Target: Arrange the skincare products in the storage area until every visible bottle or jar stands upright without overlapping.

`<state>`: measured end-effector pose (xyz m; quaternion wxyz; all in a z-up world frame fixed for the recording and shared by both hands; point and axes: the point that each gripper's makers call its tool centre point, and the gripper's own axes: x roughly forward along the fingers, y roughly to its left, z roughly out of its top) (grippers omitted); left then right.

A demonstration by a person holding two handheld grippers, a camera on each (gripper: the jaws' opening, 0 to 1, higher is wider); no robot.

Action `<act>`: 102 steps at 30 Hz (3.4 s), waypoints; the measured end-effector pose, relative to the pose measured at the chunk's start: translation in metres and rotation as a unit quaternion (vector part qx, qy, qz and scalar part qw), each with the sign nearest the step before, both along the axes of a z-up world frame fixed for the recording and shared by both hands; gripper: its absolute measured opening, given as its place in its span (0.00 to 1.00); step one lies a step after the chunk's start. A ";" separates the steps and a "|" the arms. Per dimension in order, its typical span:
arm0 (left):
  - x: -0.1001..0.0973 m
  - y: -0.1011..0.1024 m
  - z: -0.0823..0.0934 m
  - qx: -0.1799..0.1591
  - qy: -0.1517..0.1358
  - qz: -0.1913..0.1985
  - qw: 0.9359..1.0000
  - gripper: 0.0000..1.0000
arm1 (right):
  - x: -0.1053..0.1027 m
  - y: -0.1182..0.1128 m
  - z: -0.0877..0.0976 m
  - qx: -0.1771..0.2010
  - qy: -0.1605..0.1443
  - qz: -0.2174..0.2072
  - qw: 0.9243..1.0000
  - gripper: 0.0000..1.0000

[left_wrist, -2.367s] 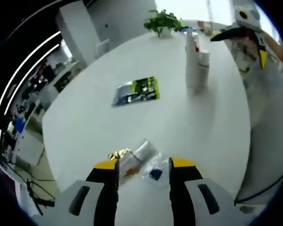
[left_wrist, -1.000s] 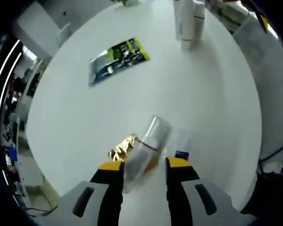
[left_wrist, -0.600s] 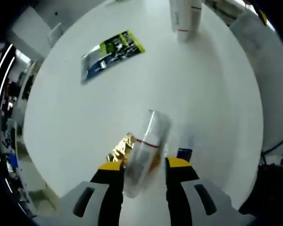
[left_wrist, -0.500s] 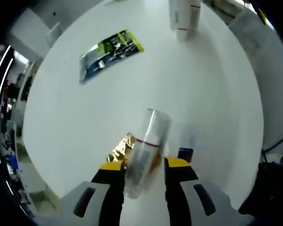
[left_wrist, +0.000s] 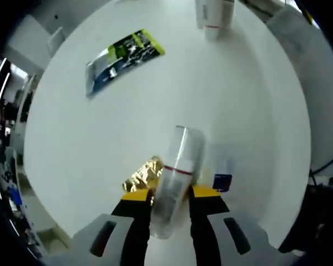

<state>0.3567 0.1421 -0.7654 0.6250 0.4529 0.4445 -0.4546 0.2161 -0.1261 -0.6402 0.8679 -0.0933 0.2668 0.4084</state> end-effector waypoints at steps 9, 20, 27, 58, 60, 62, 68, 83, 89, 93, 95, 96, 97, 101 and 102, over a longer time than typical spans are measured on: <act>-0.003 -0.001 -0.002 0.021 0.002 -0.020 1.000 0.20 | -0.001 0.001 -0.004 0.000 0.004 0.002 1.000 1.00; -0.003 -0.005 -0.003 0.057 -0.011 -0.040 0.998 0.18 | -0.003 0.003 -0.003 0.006 0.000 0.004 1.000 1.00; -0.001 -0.008 0.010 0.009 -0.041 0.006 0.999 0.15 | -0.003 0.000 -0.001 0.003 -0.003 0.007 1.000 1.00; -0.065 -0.118 0.084 -0.285 -0.042 0.093 0.953 0.15 | -0.014 0.019 0.008 0.061 0.000 0.010 0.998 0.75; -0.069 -0.127 0.086 -0.308 -0.032 0.098 0.946 0.15 | -0.019 0.023 0.007 0.080 0.024 0.014 0.996 0.68; -0.072 -0.131 0.087 -0.317 -0.032 0.095 0.943 0.15 | -0.018 0.026 0.010 0.092 0.022 0.015 0.995 0.66; -0.092 -0.151 0.098 -0.379 -0.016 0.103 0.919 0.15 | -0.012 0.028 0.018 0.117 0.007 0.000 0.993 0.64; -0.129 -0.192 0.126 -0.451 0.003 0.083 0.889 0.15 | 0.009 0.033 0.042 0.229 0.005 -0.066 0.971 0.48; -0.142 -0.208 0.141 -0.490 0.020 0.073 0.869 0.15 | 0.013 0.036 0.048 0.275 0.015 -0.076 0.958 0.42; -0.146 -0.214 0.143 -0.504 0.026 0.074 0.860 0.15 | 0.012 0.038 0.056 0.315 0.024 -0.078 0.946 0.36; -0.147 -0.217 0.145 -0.514 0.030 0.077 0.854 0.15 | 0.013 0.037 0.058 0.316 0.020 -0.082 0.945 0.35; -0.147 -0.217 0.145 -0.520 0.034 0.079 0.850 0.15 | 0.014 0.037 0.058 0.319 0.022 -0.082 0.944 0.35; -0.148 -0.218 0.146 -0.525 0.039 0.080 0.847 0.15 | 0.014 0.037 0.060 0.326 0.023 -0.083 0.941 0.35; -0.155 -0.222 0.150 -0.535 0.039 0.070 0.841 0.15 | 0.013 0.038 0.064 0.334 0.024 -0.079 0.939 0.32; -0.156 -0.222 0.151 -0.536 0.036 0.066 0.841 0.15 | 0.012 0.039 0.065 0.333 0.024 -0.076 0.940 0.31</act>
